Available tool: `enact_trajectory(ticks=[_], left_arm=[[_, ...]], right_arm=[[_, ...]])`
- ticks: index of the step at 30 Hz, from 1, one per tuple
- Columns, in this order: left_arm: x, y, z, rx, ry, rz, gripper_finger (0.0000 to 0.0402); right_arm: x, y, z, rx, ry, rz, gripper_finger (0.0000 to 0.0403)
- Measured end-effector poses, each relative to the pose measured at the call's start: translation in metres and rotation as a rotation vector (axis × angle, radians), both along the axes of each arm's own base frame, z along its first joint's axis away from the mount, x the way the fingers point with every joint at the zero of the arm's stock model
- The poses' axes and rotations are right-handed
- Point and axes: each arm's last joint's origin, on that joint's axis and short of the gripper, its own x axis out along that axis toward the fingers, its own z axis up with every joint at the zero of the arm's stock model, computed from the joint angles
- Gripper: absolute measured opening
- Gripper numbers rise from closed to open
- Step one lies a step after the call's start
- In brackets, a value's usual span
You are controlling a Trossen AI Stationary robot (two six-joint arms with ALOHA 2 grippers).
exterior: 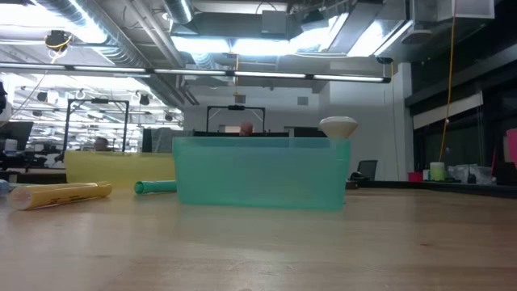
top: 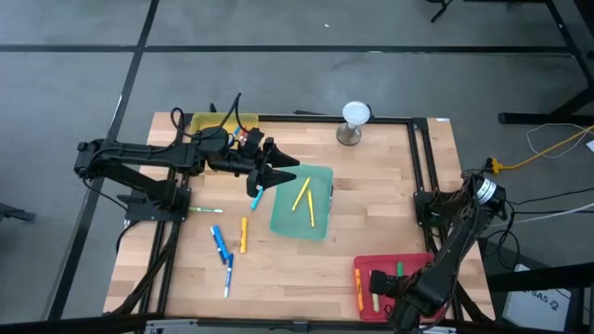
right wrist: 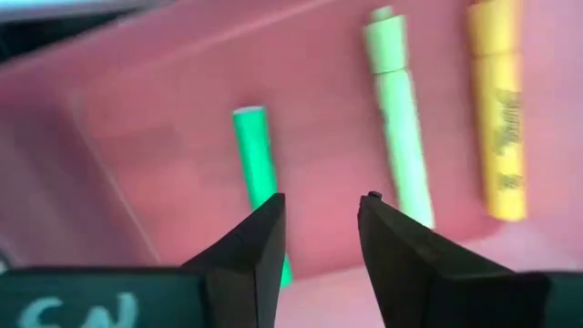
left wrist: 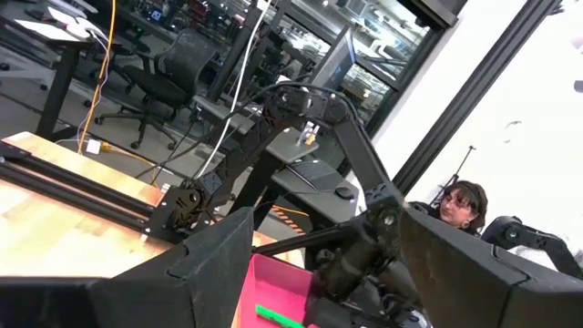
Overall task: Pick & Place Markers
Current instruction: Put the brown marker pen into the yellow bin
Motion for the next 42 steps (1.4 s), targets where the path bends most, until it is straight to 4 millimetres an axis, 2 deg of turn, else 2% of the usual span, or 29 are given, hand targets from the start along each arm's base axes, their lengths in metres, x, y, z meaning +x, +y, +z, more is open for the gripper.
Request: enact_trajectory(ticks=[6, 12, 19, 28, 34, 37, 42], left_arm=[[0.0, 0.0, 0.0, 0.0, 0.0, 0.0, 0.0267], [0.0, 0.0, 0.0, 0.0, -0.004, -0.001, 0.0267], [0.0, 0.0, 0.0, 0.001, -0.004, -0.009, 0.0267], [0.0, 0.0, 0.0, 0.001, -0.003, -0.01, 0.0267], [0.0, 0.0, 0.0, 0.001, -0.003, -0.01, 0.0267], [0.0, 0.0, 0.0, 0.001, -0.003, -0.01, 0.0267], [0.0, 0.0, 0.0, 0.001, -0.003, -0.01, 0.0267]], right_arm=[[0.011, -0.002, 0.042, 0.062, -0.028, -0.192, 0.0122], [0.028, -0.007, 0.076, 0.137, -0.127, -0.487, 0.0102], [0.046, -0.016, 0.101, 0.223, -0.269, -0.909, 0.0081], [0.052, -0.023, 0.105, 0.349, -0.405, -1.512, 0.0056], [0.051, -0.031, 0.103, 0.378, -0.415, -1.817, 0.0027], [0.051, -0.039, 0.102, 0.343, -0.428, -1.929, 0.0006], [0.056, -0.052, 0.101, 0.284, -0.47, -1.99, 0.0007]])
